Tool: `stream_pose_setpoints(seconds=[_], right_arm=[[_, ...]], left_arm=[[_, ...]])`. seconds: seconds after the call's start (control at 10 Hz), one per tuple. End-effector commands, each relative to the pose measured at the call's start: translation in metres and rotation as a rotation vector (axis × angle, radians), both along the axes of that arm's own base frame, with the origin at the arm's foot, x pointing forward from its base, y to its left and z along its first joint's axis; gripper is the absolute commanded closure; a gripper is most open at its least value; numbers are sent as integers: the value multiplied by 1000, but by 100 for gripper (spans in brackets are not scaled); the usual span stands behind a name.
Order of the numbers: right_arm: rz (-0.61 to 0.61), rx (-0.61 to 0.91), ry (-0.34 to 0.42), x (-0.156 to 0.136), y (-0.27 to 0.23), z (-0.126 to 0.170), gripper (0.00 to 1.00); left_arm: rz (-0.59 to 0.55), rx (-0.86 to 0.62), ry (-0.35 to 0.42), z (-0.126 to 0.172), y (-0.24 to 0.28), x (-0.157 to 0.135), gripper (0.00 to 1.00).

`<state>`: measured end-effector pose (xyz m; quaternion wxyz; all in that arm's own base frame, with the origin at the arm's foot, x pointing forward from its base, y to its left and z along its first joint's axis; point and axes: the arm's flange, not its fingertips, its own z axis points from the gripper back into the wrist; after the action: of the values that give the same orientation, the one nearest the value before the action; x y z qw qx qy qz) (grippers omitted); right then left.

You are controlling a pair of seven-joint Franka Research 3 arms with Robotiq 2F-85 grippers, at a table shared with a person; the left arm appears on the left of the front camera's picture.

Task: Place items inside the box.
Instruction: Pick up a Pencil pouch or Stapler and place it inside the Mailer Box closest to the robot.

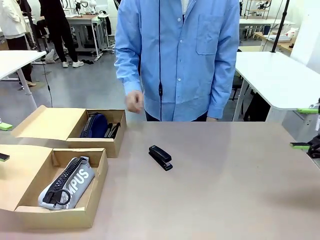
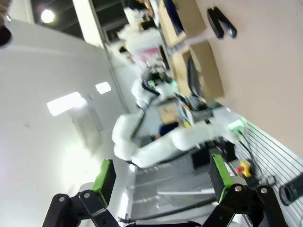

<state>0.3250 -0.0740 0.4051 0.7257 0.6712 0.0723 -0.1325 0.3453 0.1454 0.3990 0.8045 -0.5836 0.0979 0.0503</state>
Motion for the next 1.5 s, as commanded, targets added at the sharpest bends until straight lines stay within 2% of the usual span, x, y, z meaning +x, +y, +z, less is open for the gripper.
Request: stream_pose_setpoints(seconds=[0.0,0.1,0.2,0.3,0.4,0.5,0.6,0.7,0.8,0.9,1.0,1.1,1.2,1.3,1.4], right_arm=[[300,-180,-178,28,96,7,0],[440,-235,-299,34,158,8,0],[508,-299,-428,30,213,9,0],[531,-467,-590,20,265,6,0],[620,-563,-739,1,318,-2,0],[650,-602,-801,0,337,-5,0],[530,-609,-650,32,308,8,0],[660,-512,-550,-19,340,11,0],[639,-587,-624,-10,349,13,0],[718,-766,-707,-11,377,8,0],[705,-893,-840,-1,398,1,0],[600,-1001,-852,19,416,-8,0],[541,-1030,-829,34,432,-17,0],[491,-1154,-839,46,447,-30,0],[431,-1186,-839,54,455,-38,0]], left_arm=[[-22,-1,-13,1,0,-5,0],[-22,-1,-13,1,0,-5,0],[-22,-1,-13,1,0,-5,0],[-22,-1,-13,1,0,-5,0],[-22,-1,-13,1,0,-5,0],[-22,-1,-13,1,0,-5,0],[-22,-1,-13,1,0,-5,0],[-22,-1,-13,1,0,-5,0],[-22,-1,-13,1,0,-5,0],[-22,-1,-13,1,0,-5,0],[-22,-1,-13,1,0,-5,0],[-22,-1,-13,1,0,-5,0],[-22,-1,-13,1,0,-5,0],[-22,-1,-13,1,0,-5,0],[-22,-1,-13,1,0,-5,0]])
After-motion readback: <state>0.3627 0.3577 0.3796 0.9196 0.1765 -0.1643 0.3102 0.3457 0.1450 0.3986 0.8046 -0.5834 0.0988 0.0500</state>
